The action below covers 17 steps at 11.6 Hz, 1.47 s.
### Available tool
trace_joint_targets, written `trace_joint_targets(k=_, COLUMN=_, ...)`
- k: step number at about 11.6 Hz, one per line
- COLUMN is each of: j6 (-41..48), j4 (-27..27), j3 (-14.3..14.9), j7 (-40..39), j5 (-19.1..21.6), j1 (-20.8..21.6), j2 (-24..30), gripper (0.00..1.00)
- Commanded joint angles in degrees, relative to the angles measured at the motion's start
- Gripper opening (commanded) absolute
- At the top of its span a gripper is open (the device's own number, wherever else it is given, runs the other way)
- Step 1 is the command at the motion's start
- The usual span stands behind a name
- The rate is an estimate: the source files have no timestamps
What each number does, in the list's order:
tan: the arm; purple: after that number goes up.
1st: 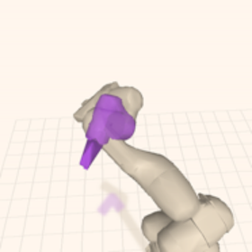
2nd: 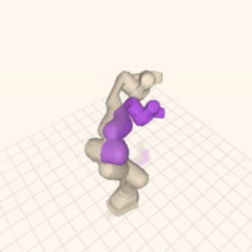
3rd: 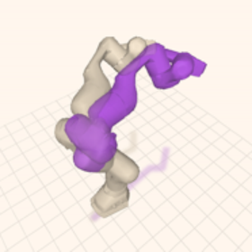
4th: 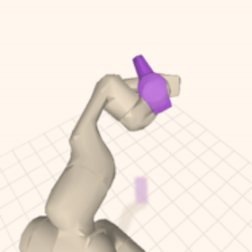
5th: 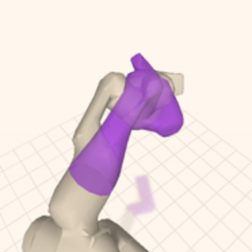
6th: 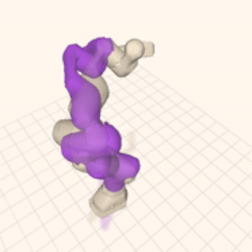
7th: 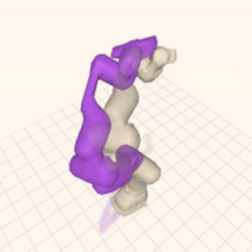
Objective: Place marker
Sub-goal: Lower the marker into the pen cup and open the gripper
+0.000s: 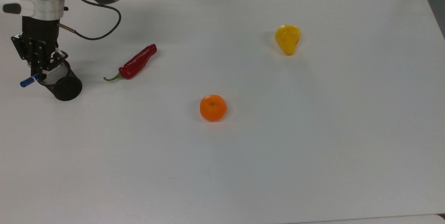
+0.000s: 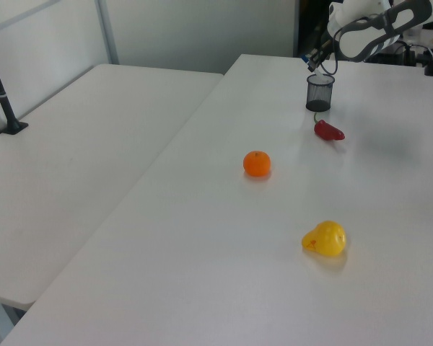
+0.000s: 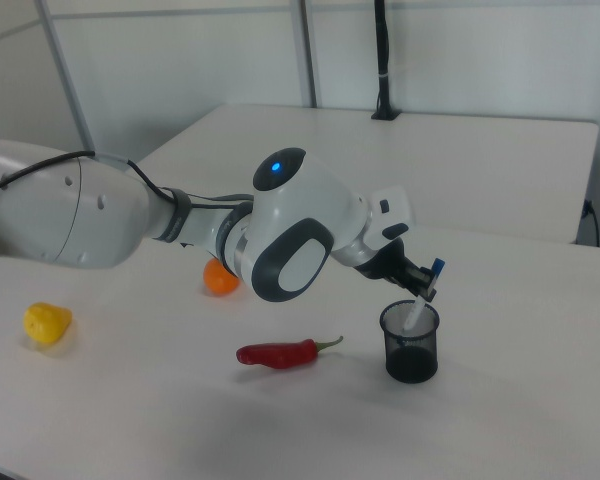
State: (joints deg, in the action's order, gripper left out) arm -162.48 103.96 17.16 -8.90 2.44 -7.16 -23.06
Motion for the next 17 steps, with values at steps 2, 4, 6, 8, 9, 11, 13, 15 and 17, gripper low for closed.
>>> trace_joint_targets(k=2, j6=-1.6, j4=1.1, j3=0.1, j7=-1.5, j5=0.5, j1=0.1, j2=0.6, gripper=0.36)
trace_joint_targets(k=4, j6=-1.6, j4=1.1, j3=0.1, j7=-1.3, j5=1.0, j1=0.1, j2=0.7, gripper=0.44)
trace_joint_targets(k=6, j6=-1.5, j4=1.0, j3=0.1, j7=-0.9, j5=1.1, j1=0.1, j2=0.7, gripper=0.63)
trace_joint_targets(k=8, j6=-1.4, j4=1.0, j3=0.1, j7=-0.9, j5=1.1, j1=0.1, j2=0.8, gripper=0.95)
trace_joint_targets(k=9, j6=-1.3, j4=1.0, j3=0.1, j7=-0.8, j5=1.1, j1=0.1, j2=0.9, gripper=1.00)
trace_joint_targets(k=11, j6=-1.3, j4=1.0, j3=0.1, j7=-0.7, j5=1.1, j1=0.2, j2=1.1, gripper=1.00)
trace_joint_targets(k=13, j6=-0.6, j4=1.1, j3=0.1, j7=-0.8, j5=1.1, j1=0.2, j2=2.5, gripper=1.00)
trace_joint_targets(k=15, j6=5.1, j4=0.8, j3=0.1, j7=-0.8, j5=1.1, j1=0.0, j2=5.1, gripper=1.00)
trace_joint_targets(k=17, j6=13.7, j4=0.5, j3=0.2, j7=-0.8, j5=1.1, j1=-0.1, j2=9.8, gripper=1.00)
